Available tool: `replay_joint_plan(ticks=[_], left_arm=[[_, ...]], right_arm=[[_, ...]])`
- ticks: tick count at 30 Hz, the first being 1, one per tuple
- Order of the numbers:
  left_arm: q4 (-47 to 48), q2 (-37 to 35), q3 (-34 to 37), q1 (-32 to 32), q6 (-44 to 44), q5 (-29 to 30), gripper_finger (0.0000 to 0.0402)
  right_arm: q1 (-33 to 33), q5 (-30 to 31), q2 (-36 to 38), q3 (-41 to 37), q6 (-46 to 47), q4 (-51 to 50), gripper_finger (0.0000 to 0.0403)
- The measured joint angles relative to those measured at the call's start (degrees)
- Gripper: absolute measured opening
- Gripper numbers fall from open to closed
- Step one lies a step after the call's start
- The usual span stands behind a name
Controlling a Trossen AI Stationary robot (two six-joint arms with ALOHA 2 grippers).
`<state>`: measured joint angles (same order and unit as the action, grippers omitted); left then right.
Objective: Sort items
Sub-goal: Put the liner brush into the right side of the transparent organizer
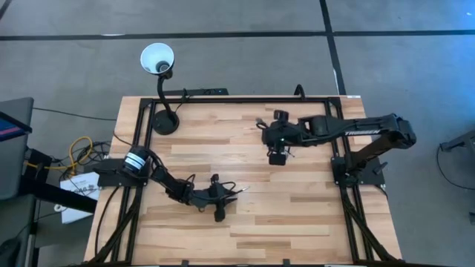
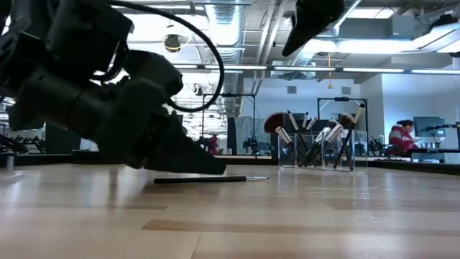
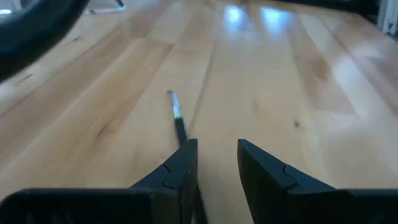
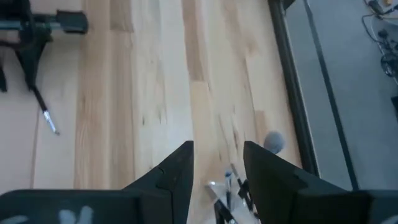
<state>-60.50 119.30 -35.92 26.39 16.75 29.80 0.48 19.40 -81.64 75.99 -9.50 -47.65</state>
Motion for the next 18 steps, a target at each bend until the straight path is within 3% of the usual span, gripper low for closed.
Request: replay_joint_plan(ticks=[13,18], left_arm=[[-0.9,3.5,-0.2,0.0,1.6,2.4,0.0108],[-0.5,3.4,0.0,-0.2,3.0,2.5,0.0063]], right_arm=[[0.7,0.0,-4.9,0.0,0.0,2.1,0.0129],[0.8,-0.8,-7.0,0.0,0.0,2.5,0.0127]])
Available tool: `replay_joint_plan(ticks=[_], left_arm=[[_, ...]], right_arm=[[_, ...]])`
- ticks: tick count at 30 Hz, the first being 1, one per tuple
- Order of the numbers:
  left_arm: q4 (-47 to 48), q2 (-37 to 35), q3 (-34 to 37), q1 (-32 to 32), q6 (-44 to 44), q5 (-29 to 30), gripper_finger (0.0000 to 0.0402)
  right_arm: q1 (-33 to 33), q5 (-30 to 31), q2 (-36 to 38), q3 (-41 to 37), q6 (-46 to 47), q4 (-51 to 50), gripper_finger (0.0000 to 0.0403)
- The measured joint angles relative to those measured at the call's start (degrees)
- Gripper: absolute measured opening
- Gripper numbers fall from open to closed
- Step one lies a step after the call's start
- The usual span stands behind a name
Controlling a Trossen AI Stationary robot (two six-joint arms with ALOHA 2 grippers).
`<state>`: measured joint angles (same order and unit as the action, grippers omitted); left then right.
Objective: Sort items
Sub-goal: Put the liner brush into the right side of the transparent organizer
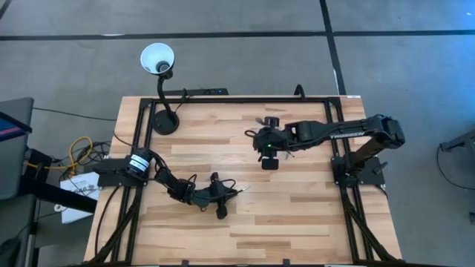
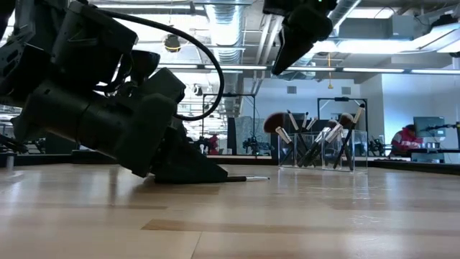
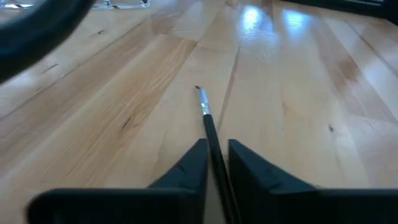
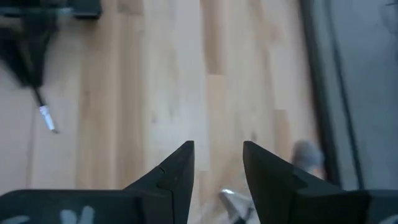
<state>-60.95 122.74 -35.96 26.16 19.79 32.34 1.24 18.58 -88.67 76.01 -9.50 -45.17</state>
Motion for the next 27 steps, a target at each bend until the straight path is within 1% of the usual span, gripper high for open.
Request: replay_joint_plan(ticks=[2,3,5,7,8,9,11,13,16,18,20,22,24,27], left_arm=[[0.2,0.0,0.0,0.0,0.0,0.0,0.0027],[0.1,0.1,0.0,0.0,0.1,0.0,0.0016],[0.1,0.1,0.0,0.0,0.2,0.0,0.0014],[0.0,0.1,0.0,0.0,0.2,0.0,0.0014],[-0.1,0.1,0.0,0.0,0.2,0.0,0.0013],[-0.2,0.0,0.1,0.0,0.1,0.0,0.0012],[0.0,-0.8,0.1,0.0,0.3,-0.2,0.0012],[1.1,-2.5,0.3,-0.2,-0.5,-0.2,0.0012],[1.0,-6.1,0.4,-1.1,-4.6,-0.4,0.0011],[1.8,-9.3,0.5,-2.4,-6.5,-0.5,0.0011],[4.3,-12.5,1.0,-3.9,-7.0,-1.8,0.0013],[6.1,-15.1,1.3,-5.2,-7.5,-3.3,0.0012],[6.7,-17.6,1.4,-6.2,-9.5,-4.8,0.0010],[7.4,-20.5,1.4,-7.0,-13.8,-6.9,0.0012]], right_arm=[[0.2,-3.1,-1.3,0.0,0.0,0.8,0.0128],[0.3,-5.6,-2.1,0.0,0.0,2.0,0.0128],[0.9,-12.1,-4.0,0.0,-0.4,5.0,0.0127],[1.9,-17.8,-6.2,0.0,-2.8,7.4,0.0125],[2.6,-19.6,-7.3,0.0,-3.9,8.9,0.0123],[3.5,-20.1,-8.3,0.0,-4.9,10.3,0.0121],[5.4,-18.9,-9.6,0.0,-6.8,11.4,0.0118],[7.3,-15.4,-9.7,0.0,-8.9,10.6,0.0115],[10.3,-5.6,-7.6,0.0,-10.0,6.4,0.0113],[12.3,0.9,-4.7,0.0,-9.3,3.5,0.0113],[13.9,4.7,-1.3,-0.1,-6.8,0.9,0.0113],[15.0,5.3,2.5,-1.8,-4.4,1.8,0.0113],[15.4,3.6,6.7,-5.7,-3.6,5.6,0.0113],[15.2,-0.7,12.1,-16.0,-5.9,20.5,0.0113]])
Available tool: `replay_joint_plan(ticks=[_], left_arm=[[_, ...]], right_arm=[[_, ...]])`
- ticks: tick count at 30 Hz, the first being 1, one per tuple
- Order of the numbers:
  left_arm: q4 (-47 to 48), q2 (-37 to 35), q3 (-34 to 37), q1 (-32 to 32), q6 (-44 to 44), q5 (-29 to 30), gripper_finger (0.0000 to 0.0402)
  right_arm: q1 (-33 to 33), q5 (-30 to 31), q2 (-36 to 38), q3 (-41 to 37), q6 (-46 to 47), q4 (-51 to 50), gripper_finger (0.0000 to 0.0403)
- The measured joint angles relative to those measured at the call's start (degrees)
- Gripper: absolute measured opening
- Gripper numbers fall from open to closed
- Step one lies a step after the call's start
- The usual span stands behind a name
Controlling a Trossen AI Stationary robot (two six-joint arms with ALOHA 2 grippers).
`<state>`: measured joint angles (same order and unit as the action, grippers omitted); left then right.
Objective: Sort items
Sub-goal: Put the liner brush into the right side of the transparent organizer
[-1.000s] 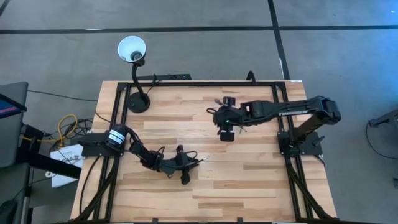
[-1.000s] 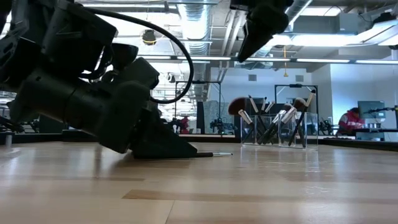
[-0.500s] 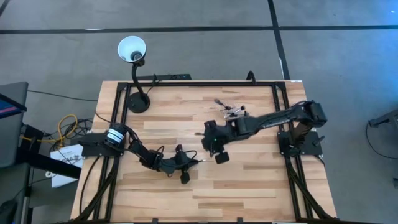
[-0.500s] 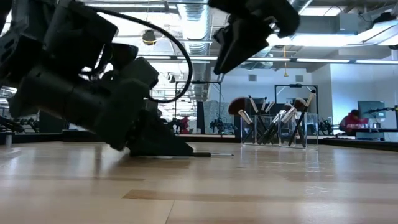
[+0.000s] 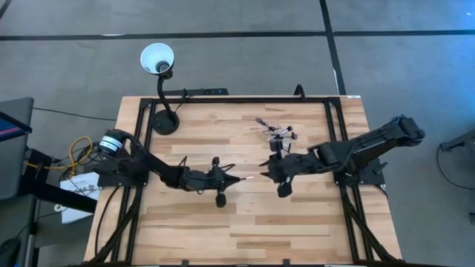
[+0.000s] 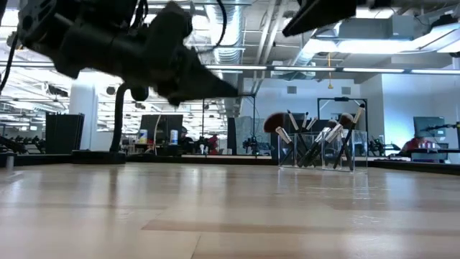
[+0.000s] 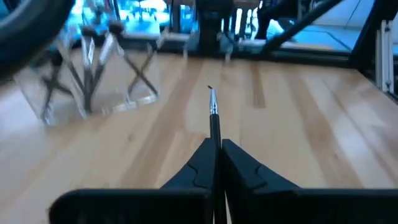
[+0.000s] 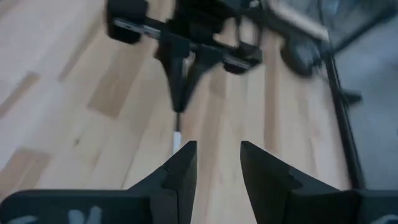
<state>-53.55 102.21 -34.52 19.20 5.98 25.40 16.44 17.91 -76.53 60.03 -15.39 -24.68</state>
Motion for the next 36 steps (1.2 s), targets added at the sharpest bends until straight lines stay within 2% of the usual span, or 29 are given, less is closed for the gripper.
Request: replay_joint_plan(ticks=[6,9,16,23,29,36], left_arm=[[0.6,-3.9,0.0,-0.1,-4.5,0.1,0.0011],[2.1,-4.8,0.0,-0.2,-5.1,0.5,0.0012],[2.2,-4.8,0.0,-1.4,-5.7,0.7,0.0012],[1.4,-4.8,0.0,-1.6,-5.7,1.5,0.0012],[0.5,-5.1,-0.1,-1.5,-5.7,1.6,0.0012],[0.8,-5.2,-0.1,-1.5,-5.7,1.8,0.0012]], right_arm=[[-3.5,-4.2,3.7,-22.0,-8.2,38.0,0.0113],[-5.8,-7.8,2.7,-26.6,-8.7,48.5,0.0113],[-9.7,-18.1,2.2,-27.1,-2.1,50.1,0.0113],[-11.0,-18.4,-0.7,-27.1,0.4,50.5,0.0113],[-11.1,-18.6,-7.6,-23.8,-0.2,50.9,0.0113],[-11.1,-18.6,-12.0,-20.2,-1.1,50.4,0.0113]])
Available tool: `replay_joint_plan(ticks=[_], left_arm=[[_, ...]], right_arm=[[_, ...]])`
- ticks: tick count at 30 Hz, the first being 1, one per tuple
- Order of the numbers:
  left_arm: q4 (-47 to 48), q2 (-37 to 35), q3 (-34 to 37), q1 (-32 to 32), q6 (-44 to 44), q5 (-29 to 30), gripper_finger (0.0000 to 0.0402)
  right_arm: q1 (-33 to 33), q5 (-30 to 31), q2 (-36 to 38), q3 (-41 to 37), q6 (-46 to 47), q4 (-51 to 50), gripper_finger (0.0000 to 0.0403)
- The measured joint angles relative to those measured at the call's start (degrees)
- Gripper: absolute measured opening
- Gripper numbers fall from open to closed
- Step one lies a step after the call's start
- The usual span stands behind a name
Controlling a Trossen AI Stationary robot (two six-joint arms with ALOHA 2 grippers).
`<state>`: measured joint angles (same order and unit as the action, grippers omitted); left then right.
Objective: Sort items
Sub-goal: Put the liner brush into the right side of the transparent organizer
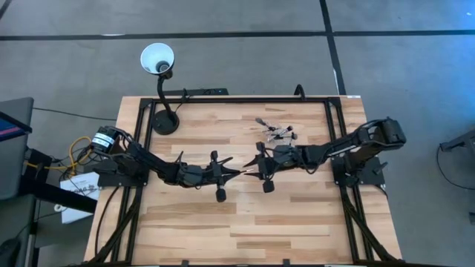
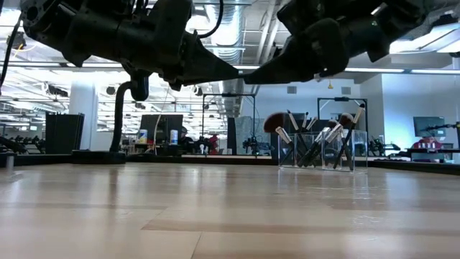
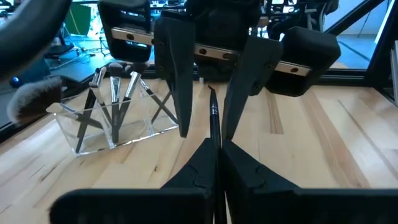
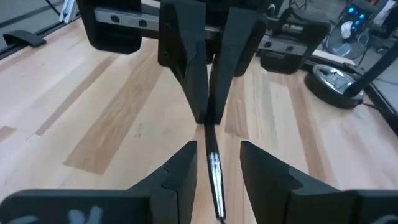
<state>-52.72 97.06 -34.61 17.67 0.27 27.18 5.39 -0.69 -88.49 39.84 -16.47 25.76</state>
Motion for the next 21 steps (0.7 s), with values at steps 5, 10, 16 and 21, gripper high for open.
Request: replay_joint_plan(ticks=[5,10,16,21], left_arm=[[0.2,0.0,0.0,0.0,0.0,0.0,0.0013],[0.2,0.0,0.0,0.0,0.0,0.0,0.0013],[0.2,0.0,0.0,0.0,0.0,0.0,0.0012],[0.3,0.0,0.0,0.0,0.0,0.0,0.0018]], right_arm=[[0.0,-0.7,0.1,0.1,0.0,-0.5,0.0101],[0.2,-0.9,0.6,0.1,0.0,-0.2,0.0066],[0.2,-1.0,0.2,0.1,-0.5,-0.5,0.0023],[0.1,-1.1,0.2,0.1,-0.5,-0.5,0.0012]])
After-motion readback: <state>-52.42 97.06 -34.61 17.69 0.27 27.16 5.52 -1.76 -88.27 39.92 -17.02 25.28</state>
